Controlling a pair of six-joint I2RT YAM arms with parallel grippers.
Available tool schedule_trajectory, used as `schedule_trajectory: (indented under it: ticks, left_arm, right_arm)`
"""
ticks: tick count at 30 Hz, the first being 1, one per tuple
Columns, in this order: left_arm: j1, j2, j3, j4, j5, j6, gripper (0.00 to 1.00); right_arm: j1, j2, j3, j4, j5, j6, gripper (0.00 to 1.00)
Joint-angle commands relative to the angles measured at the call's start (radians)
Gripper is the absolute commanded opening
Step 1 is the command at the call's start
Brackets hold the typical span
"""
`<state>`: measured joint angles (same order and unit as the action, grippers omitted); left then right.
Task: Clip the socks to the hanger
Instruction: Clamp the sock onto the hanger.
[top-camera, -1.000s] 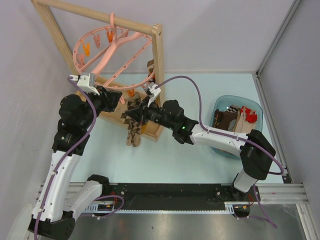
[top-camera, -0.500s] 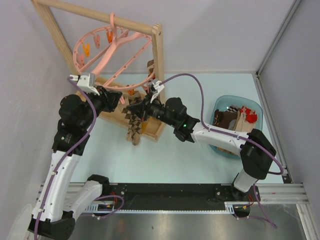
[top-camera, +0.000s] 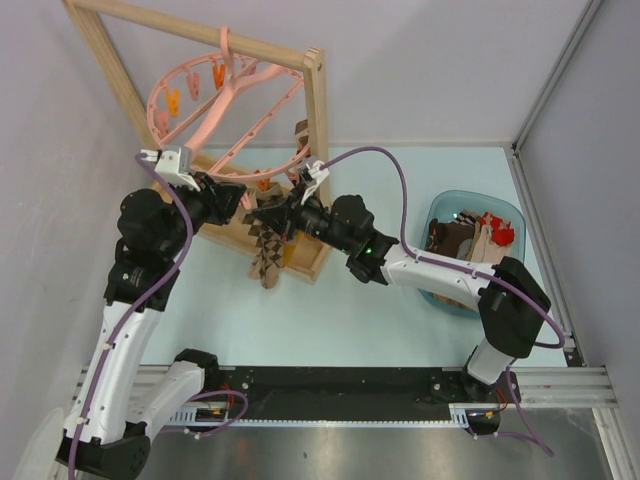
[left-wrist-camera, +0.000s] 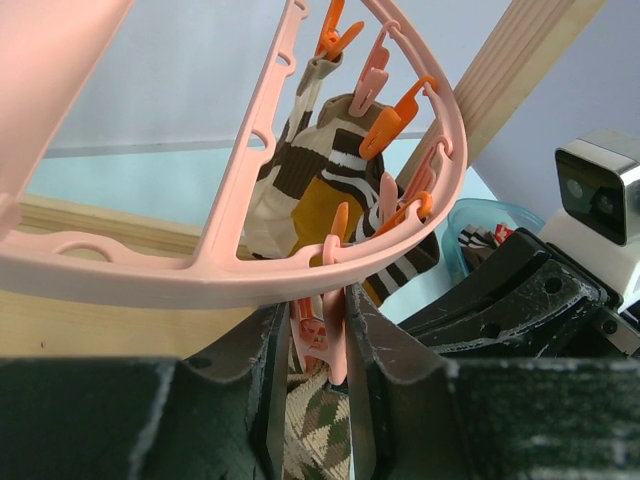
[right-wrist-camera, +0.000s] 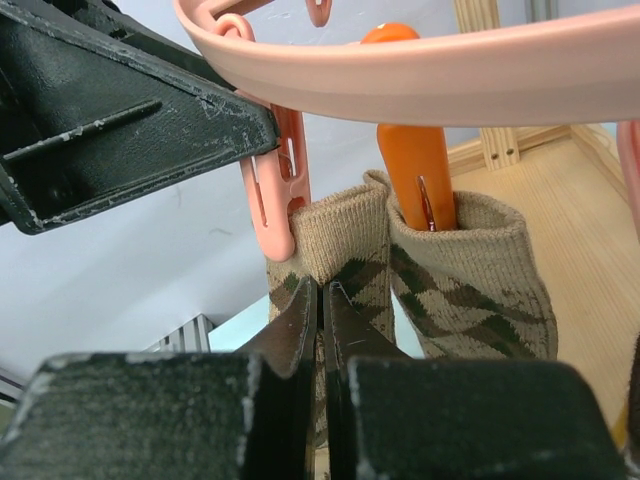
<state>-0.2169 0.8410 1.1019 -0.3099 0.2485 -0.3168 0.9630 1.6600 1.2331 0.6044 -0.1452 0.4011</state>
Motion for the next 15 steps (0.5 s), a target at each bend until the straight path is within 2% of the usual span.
schedule_trajectory:
  ticks: [1,5,8,9,11,12,14,15]
  left_arm:
    - [-0.010,-0.020,0.003,0.012,0.049,-0.028,0.00]
    - [-0.010,-0.020,-0.001,0.015,0.048,-0.031,0.01]
    - [-0.010,-0.023,-0.004,0.017,0.041,-0.031,0.21]
    - [-0.012,-0.026,-0.007,0.018,0.038,-0.030,0.32]
    - [-0.010,-0.026,-0.004,0.014,0.037,-0.025,0.43]
    - [-0.010,-0.028,-0.002,0.012,0.034,-0.024,0.52]
    - [-0.010,-0.031,-0.001,0.009,0.029,-0.021,0.60]
    - [-0.012,-0.033,0.003,0.009,0.026,-0.021,0.65]
  right_arm:
    - [-0.010,0.004,0.048,0.081,0.004,0.015,0.00]
    - [-0.007,0.003,0.049,0.086,0.001,0.018,0.00]
    - [-0.006,0.001,0.049,0.090,0.001,0.018,0.02]
    - [-0.006,0.001,0.049,0.090,0.001,0.019,0.03]
    - [-0.006,0.001,0.049,0.093,0.001,0.018,0.04]
    - [-0.006,0.001,0.049,0.095,0.001,0.018,0.06]
    - [-0.004,0.001,0.049,0.098,0.001,0.019,0.10]
    - [-0.006,0.000,0.049,0.098,-0.002,0.019,0.16]
